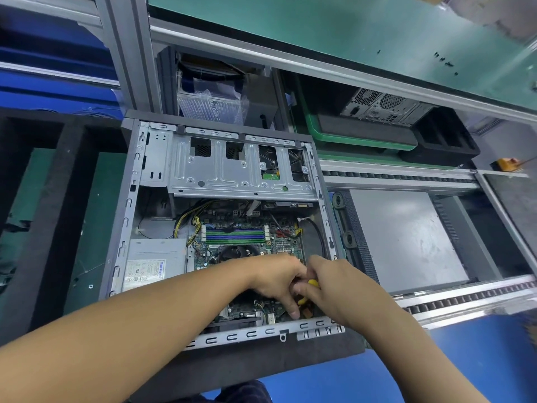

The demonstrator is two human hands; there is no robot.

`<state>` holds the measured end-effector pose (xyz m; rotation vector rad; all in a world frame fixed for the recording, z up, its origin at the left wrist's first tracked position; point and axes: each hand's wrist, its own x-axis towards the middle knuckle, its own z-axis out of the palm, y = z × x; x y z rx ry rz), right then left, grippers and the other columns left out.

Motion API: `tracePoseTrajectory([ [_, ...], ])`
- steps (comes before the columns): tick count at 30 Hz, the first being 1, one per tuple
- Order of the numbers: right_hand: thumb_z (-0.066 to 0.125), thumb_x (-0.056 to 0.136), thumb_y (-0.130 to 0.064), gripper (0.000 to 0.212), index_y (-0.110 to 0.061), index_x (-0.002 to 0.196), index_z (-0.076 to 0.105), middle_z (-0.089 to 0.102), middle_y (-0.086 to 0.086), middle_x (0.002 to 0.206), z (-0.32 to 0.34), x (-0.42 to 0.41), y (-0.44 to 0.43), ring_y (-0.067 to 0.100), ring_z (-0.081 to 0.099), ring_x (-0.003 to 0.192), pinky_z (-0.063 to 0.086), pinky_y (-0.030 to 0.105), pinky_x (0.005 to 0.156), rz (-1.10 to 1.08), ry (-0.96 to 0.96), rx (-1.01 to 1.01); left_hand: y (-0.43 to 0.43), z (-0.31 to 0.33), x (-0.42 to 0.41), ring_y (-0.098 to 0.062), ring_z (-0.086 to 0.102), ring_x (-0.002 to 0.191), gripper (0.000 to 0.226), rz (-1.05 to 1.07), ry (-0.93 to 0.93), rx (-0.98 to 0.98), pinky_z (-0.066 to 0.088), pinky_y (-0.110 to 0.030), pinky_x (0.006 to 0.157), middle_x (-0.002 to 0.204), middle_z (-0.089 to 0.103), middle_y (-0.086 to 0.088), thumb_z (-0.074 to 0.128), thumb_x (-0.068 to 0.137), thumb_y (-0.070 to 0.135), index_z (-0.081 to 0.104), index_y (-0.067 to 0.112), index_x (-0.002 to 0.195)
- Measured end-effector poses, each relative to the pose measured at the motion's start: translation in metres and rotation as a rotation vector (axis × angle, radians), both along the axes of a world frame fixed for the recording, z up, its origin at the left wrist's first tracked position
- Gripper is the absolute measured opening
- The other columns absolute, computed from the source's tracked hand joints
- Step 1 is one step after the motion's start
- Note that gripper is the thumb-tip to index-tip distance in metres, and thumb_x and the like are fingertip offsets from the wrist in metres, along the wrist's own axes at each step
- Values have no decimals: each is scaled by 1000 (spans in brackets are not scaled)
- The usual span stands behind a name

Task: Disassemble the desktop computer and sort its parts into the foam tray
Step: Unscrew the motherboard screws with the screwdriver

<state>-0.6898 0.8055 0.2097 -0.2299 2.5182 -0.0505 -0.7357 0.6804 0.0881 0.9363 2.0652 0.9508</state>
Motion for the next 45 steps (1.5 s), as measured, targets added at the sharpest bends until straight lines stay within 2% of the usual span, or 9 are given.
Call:
tracePoseTrajectory([
  [3,56,95,-31,16,-25,95,41,50,1,91,0,1,-1,23,50,79,39,32,61,45,-7,-23,-2,1,-1,-19,65,86,44,0,-59,-30,54,-34,77,94,71,1,89,67,40,65,16,96],
  [7,55,91,-8,20,-25,100,52,46,-1,105,3,0,3,23,55,96,48,38,83,97,-57,-70,-4,-2,-4,-6,60,69,25,-3,-83,-28,45,-13,59,82,70,7,88,71,28,64,25,74],
  [12,62,92,-35,13,-30,95,51,45,-7,101,1,0,3,18,56,92,47,34,82,52,-67,-134,-1,-4,-1,-4,52,59,32,24,-13,-15,39,-14,53,65,62,15,89,68,33,57,33,62],
  [15,51,97,-48,24,-25,103,46,55,1,102,-3,0,-1,26,57,96,45,36,74,40,44,-33,0,-2,0,-18,63,82,40,21,-10,-11,52,-29,73,90,70,4,88,68,37,63,21,94],
  [18,50,99,-44,23,-23,98,40,60,7,99,-8,1,-2,31,60,92,44,37,68,28,75,23,-2,-1,-1,-18,65,84,48,5,-24,-11,53,-32,75,94,71,-2,89,67,38,64,15,102],
  [23,56,94,-21,16,-26,100,41,51,0,104,-2,-1,5,22,52,92,42,32,73,106,-12,-48,-5,-1,-7,3,57,61,26,-1,-102,-22,42,-10,57,75,67,10,88,72,29,62,27,74],
  [28,59,90,-19,16,-26,103,51,46,-4,103,-1,-1,5,21,54,95,48,37,83,110,-65,-110,-2,-4,-5,-17,58,67,32,15,-62,-40,43,-27,58,71,66,3,88,69,37,59,28,61],
  [33,49,96,-54,31,-24,98,41,60,4,99,-7,-1,1,28,60,93,43,36,68,47,88,43,-1,0,-3,-20,65,86,44,19,-33,-28,54,-37,77,92,71,-1,89,67,39,65,16,95],
  [45,56,94,-26,15,-26,107,49,43,-1,105,-7,-1,4,21,46,92,39,31,77,157,-12,-116,-3,-5,-6,-16,58,69,34,39,-79,-39,50,-32,65,77,67,-2,89,66,38,65,17,76],
])
